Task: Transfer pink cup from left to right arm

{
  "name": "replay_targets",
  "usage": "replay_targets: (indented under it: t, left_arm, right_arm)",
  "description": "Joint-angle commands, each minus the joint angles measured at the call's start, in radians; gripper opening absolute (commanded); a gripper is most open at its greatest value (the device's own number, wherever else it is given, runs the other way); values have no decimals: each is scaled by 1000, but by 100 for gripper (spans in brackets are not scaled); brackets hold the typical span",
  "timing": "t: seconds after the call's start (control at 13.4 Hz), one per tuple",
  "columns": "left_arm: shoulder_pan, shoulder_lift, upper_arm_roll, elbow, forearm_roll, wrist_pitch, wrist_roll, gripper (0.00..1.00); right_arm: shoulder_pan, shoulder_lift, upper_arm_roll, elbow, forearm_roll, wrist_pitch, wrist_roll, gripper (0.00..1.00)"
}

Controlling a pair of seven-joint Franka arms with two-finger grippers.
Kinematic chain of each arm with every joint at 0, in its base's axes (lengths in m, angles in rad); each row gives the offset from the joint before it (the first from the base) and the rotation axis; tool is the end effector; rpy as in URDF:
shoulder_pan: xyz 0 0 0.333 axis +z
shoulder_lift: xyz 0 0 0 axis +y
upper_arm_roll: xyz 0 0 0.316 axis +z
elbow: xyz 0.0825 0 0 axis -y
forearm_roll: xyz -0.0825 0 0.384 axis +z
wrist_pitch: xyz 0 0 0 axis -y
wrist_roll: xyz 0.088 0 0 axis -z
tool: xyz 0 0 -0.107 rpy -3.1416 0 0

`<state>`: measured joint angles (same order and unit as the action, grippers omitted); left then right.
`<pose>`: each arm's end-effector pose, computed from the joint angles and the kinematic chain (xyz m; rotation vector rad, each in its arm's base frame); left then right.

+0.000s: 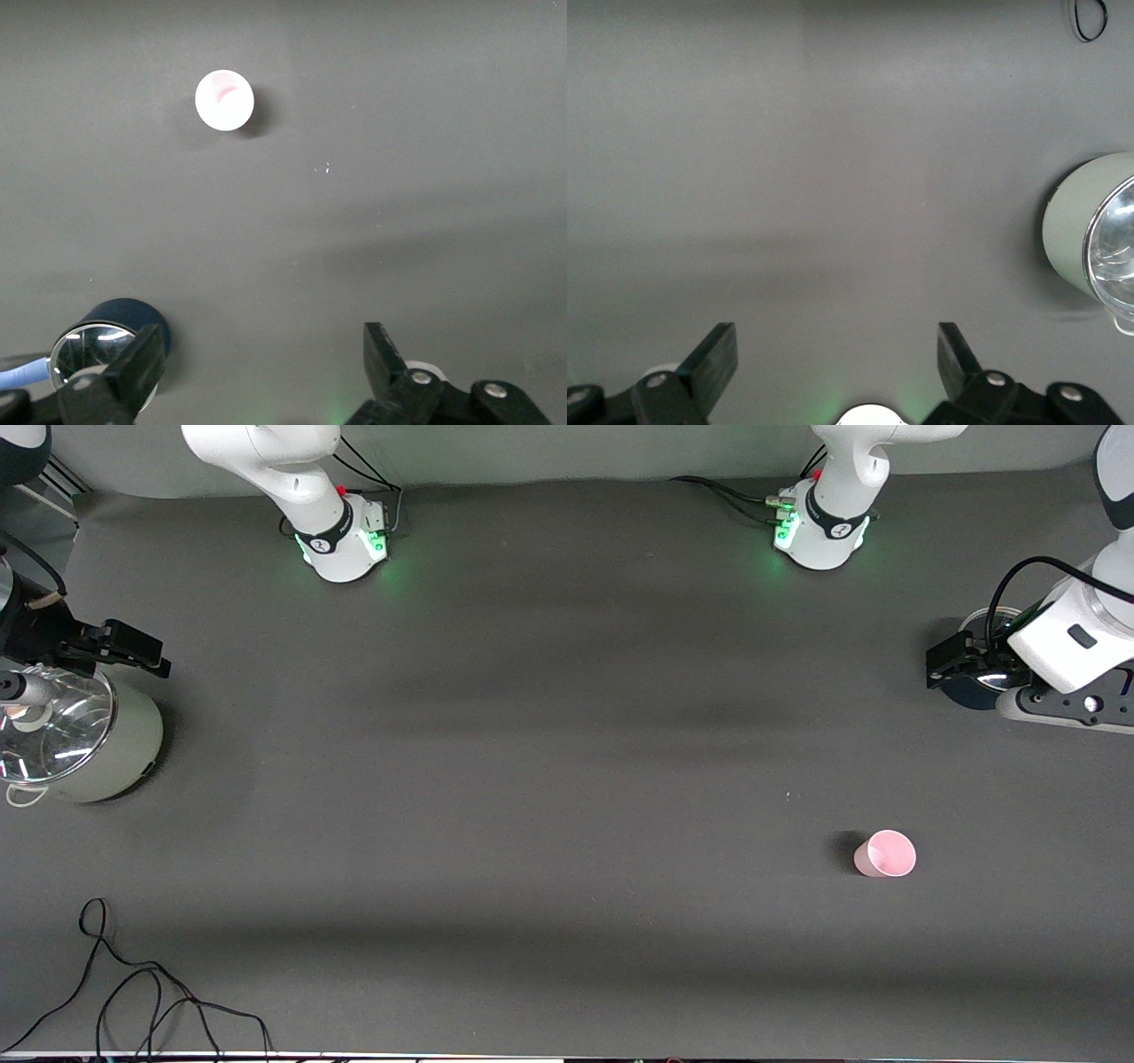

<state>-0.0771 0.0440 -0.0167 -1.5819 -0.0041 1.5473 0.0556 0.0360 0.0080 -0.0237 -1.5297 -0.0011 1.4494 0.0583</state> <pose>0.5611 -0.0530 0.5927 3.1271 -0.2339 -0.1234 0.5443 0.0066 0.6291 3.1333 -0.0722 -0.1383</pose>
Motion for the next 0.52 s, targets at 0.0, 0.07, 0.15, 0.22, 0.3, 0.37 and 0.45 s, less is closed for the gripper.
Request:
replay_targets:
  t: [0.0, 0.07, 0.15, 0.22, 0.3, 0.37, 0.45]
  left_arm:
    - [-4, 14, 6, 31, 3, -1, 15, 100]
    - [-4, 14, 6, 31, 3, -1, 13, 100]
    - [-4, 14, 6, 31, 3, -1, 13, 100]
    - [-6, 14, 6, 31, 3, -1, 13, 100]
    - [-6, 14, 6, 31, 3, -1, 13, 100]
    - [-4, 14, 6, 31, 3, -1, 13, 100]
    - [-4, 17, 6, 33, 7, 0, 13, 100]
  right_arm:
    - [2, 6, -2, 22, -13, -18, -6, 100]
    - [2, 9, -2, 28, -11, -18, -6, 100]
    - [2, 9, -2, 33, -11, -18, -6, 100]
    - [2, 9, -2, 31, -11, -18, -6, 100]
    - [-2, 9, -2, 31, -11, -18, -6, 100]
    - [-1, 12, -2, 33, -11, -18, -5, 100]
    - [1, 12, -2, 33, -11, -18, -5, 100]
